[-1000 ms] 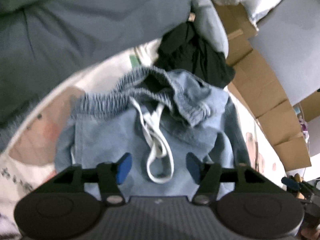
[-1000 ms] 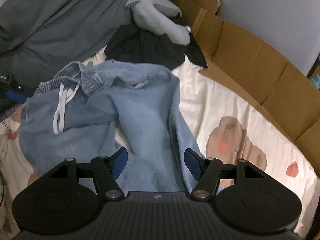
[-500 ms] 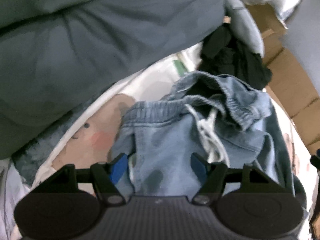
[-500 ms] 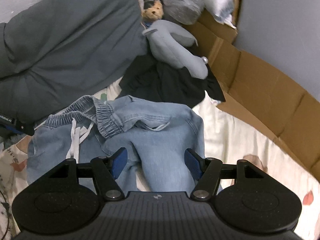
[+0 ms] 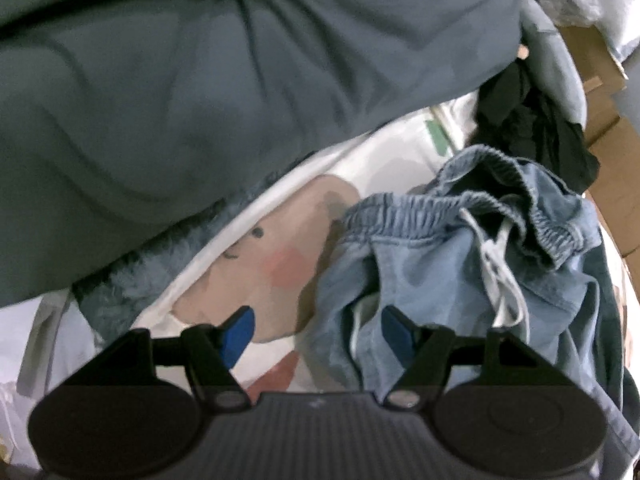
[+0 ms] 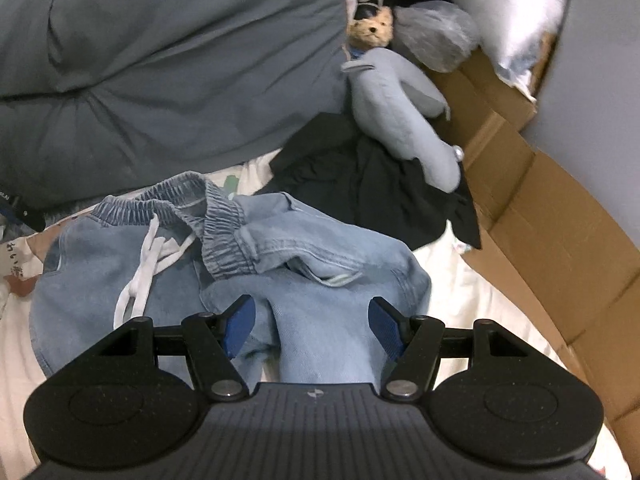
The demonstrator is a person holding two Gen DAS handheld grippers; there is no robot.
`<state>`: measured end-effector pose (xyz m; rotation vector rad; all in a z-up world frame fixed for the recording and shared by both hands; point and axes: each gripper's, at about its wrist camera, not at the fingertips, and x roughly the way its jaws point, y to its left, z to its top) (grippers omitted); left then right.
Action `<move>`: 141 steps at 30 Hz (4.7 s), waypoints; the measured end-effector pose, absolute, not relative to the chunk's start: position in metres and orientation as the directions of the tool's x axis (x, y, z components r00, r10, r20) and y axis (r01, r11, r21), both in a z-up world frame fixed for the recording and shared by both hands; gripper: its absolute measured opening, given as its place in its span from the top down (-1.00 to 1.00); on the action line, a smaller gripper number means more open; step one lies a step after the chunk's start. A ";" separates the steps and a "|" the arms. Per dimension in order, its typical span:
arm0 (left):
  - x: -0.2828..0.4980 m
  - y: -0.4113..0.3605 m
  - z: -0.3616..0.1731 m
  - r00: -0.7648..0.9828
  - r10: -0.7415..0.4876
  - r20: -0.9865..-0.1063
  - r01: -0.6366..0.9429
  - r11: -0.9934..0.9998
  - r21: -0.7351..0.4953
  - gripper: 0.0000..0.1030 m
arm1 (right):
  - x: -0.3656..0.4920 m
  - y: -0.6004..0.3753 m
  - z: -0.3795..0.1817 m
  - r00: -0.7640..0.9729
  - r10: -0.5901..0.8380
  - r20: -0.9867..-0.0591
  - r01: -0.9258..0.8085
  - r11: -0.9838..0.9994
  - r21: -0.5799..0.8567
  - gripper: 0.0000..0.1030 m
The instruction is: Fold clothes
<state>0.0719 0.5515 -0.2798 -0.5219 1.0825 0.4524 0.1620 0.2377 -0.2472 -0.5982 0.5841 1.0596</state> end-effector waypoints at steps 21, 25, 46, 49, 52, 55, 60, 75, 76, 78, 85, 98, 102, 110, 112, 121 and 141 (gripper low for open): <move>0.067 0.554 -0.288 0.422 0.068 -0.904 -0.592 0.776 -0.218 -0.32 | 0.177 0.277 -0.246 0.167 0.656 -0.736 -0.910 -0.185 -0.372 0.12; 0.065 0.555 -0.286 0.428 0.064 -0.901 -0.595 0.771 -0.227 -0.32 | 0.170 0.308 -0.258 0.159 0.601 -0.783 -0.874 -0.283 -0.395 0.50; 0.054 0.571 -0.291 0.459 0.011 -0.888 -0.605 0.736 -0.304 -0.28 | 0.146 0.336 -0.313 0.213 0.546 -0.810 -0.461 -0.675 -0.576 0.34; 0.053 0.574 -0.293 0.462 0.011 -0.887 -0.617 0.722 -0.313 -0.28 | 0.144 0.335 -0.326 0.222 0.548 -0.806 -0.393 -0.706 -0.589 0.32; 0.054 0.576 -0.295 0.459 0.014 -0.888 -0.621 0.720 -0.310 -0.28 | 0.143 0.334 -0.336 0.234 0.554 -0.799 -0.333 -0.726 -0.601 0.35; 0.057 0.580 -0.298 0.460 0.006 -0.888 -0.628 0.709 -0.321 -0.28 | 0.148 0.343 -0.324 0.226 0.546 -0.806 -0.444 -0.679 -0.585 0.78; 0.062 0.586 -0.306 0.480 -0.022 -0.877 -0.631 0.686 -0.363 -0.13 | 0.167 0.350 -0.304 0.263 0.581 -0.770 -0.507 -0.596 -0.623 0.89; 0.093 0.597 -0.342 0.537 -0.090 -0.839 -0.534 0.733 -0.421 0.03 | 0.243 0.402 -0.269 0.384 0.542 -0.748 -0.818 -0.177 -0.548 0.91; 0.096 0.597 -0.346 0.533 -0.097 -0.841 -0.532 0.735 -0.422 0.03 | 0.247 0.404 -0.269 0.387 0.534 -0.751 -0.821 -0.171 -0.545 0.91; 0.104 0.597 -0.354 0.531 -0.108 -0.840 -0.533 0.728 -0.431 0.03 | 0.252 0.406 -0.271 0.393 0.524 -0.755 -0.818 -0.174 -0.547 0.91; 0.129 0.578 -0.363 0.530 -0.085 -0.844 -0.496 0.776 -0.390 -0.18 | 0.260 0.407 -0.273 0.417 0.505 -0.755 -0.820 -0.149 -0.553 0.91; 0.113 0.594 -0.335 0.631 -0.110 -0.768 -0.458 0.745 -0.484 -0.05 | 0.276 0.394 -0.291 0.443 0.444 -0.779 -0.829 -0.127 -0.544 0.99; 0.125 0.600 -0.351 0.606 -0.116 -0.787 -0.464 0.752 -0.468 -0.06 | 0.291 0.391 -0.295 0.468 0.421 -0.777 -0.842 -0.055 -0.537 1.00; 0.135 0.601 -0.375 0.591 -0.149 -0.793 -0.474 0.731 -0.491 -0.11 | 0.288 0.361 -0.294 0.350 0.476 -0.807 -0.886 -0.113 -0.450 0.91; 0.136 0.600 -0.375 0.592 -0.151 -0.792 -0.470 0.733 -0.492 -0.12 | 0.279 0.354 -0.291 0.327 0.516 -0.791 -0.876 -0.149 -0.459 0.40; 0.135 0.600 -0.377 0.604 -0.167 -0.779 -0.455 0.730 -0.509 -0.10 | 0.240 0.351 -0.283 0.267 0.618 -0.740 -0.759 -0.338 -0.556 0.06; 0.137 0.601 -0.378 0.599 -0.210 -0.772 -0.475 0.683 -0.554 0.00 | 0.216 0.355 -0.311 0.314 0.644 -0.698 -0.270 -0.644 -0.716 0.05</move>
